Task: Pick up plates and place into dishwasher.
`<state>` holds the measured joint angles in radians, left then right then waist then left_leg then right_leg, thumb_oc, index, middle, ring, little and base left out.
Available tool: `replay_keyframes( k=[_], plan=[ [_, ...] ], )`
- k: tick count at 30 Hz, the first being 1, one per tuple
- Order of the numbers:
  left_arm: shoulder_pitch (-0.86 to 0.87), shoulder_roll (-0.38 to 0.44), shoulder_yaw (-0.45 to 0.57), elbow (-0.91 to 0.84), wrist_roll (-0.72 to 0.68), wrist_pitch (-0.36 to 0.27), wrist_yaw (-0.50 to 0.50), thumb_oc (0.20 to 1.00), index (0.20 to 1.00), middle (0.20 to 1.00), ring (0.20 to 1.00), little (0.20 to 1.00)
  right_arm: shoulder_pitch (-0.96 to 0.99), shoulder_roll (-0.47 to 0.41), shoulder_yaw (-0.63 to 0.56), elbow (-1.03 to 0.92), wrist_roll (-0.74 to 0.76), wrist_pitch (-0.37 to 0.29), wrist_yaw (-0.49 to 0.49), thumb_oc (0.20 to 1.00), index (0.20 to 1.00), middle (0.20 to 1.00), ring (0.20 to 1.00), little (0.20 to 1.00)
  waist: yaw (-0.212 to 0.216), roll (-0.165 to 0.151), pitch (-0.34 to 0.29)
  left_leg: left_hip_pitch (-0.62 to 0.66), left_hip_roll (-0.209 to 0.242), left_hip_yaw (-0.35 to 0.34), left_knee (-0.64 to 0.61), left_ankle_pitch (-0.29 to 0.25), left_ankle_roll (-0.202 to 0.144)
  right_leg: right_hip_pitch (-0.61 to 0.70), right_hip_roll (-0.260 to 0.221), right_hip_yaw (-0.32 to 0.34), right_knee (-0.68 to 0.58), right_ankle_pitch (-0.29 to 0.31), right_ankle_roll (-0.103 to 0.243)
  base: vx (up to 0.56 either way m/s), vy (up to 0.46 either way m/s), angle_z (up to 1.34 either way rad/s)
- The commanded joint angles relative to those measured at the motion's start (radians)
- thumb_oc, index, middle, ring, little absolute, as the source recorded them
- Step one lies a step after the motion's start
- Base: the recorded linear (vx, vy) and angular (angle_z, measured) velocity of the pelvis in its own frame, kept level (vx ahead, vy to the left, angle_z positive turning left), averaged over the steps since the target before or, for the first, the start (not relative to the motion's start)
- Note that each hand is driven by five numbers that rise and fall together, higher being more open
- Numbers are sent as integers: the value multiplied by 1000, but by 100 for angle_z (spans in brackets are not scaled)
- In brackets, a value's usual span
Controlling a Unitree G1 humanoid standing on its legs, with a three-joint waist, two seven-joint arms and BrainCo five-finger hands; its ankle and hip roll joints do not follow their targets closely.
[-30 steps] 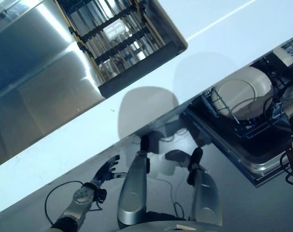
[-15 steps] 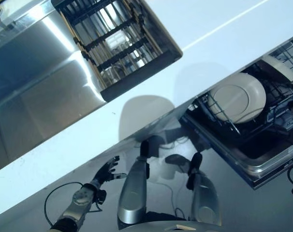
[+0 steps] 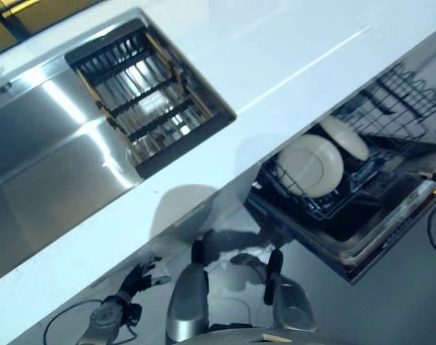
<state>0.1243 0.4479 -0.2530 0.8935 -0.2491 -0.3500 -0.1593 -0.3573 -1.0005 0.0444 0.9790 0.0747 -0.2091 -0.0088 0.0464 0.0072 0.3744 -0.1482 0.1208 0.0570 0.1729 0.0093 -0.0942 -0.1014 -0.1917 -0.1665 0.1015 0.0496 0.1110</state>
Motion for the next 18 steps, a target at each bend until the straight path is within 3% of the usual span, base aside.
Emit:
replay_keyframes(
  k=[1,5,8,11,14,18],
  plan=[
    [39,-3,35,22,28,-33,11,1000,1000,1000,1000,1000,57,-8,-24,-46,60,-48,15,1000,1000,1000,1000,1000,-6,-21,-84,-69,40,7,84,-59,8,42,-14,25,24,-93,8,63,-13,-5],
    [45,-18,37,60,36,-52,7,1000,1000,1000,1000,1000,97,28,-82,-57,172,-49,-2,1000,1000,1000,1000,1000,-16,-26,-111,-38,46,20,67,-64,5,60,-14,28,6,-87,17,56,-7,-14],
    [53,-40,36,83,41,-64,14,1000,1000,1000,1000,1000,117,86,-136,-103,326,-11,-56,1000,1000,1000,1000,1000,-26,-24,-128,-14,50,27,56,-67,3,68,-12,33,-1,-85,18,62,17,-7],
    [61,-79,27,109,50,-73,49,1000,1000,1000,1000,1000,151,215,-235,-210,603,9,-47,1000,1000,1000,1000,1000,-40,-19,-149,11,54,35,47,-71,-2,83,-10,32,-4,-91,17,109,15,-13],
    [63,-110,20,119,86,-69,84,1000,1000,1000,1000,1000,185,345,-291,-284,742,17,-44,1000,1000,1000,1000,1000,-46,-12,-167,24,56,36,51,-78,-3,91,-12,27,5,-100,15,119,-10,-7],
    [46,-118,-14,125,105,-77,122,1000,1000,1000,1000,1000,167,425,-295,-292,815,19,-99,1000,1000,1000,1000,1000,-43,0,-166,18,62,26,65,-79,-11,95,-13,16,13,-107,14,54,-14,3]
  ],
)
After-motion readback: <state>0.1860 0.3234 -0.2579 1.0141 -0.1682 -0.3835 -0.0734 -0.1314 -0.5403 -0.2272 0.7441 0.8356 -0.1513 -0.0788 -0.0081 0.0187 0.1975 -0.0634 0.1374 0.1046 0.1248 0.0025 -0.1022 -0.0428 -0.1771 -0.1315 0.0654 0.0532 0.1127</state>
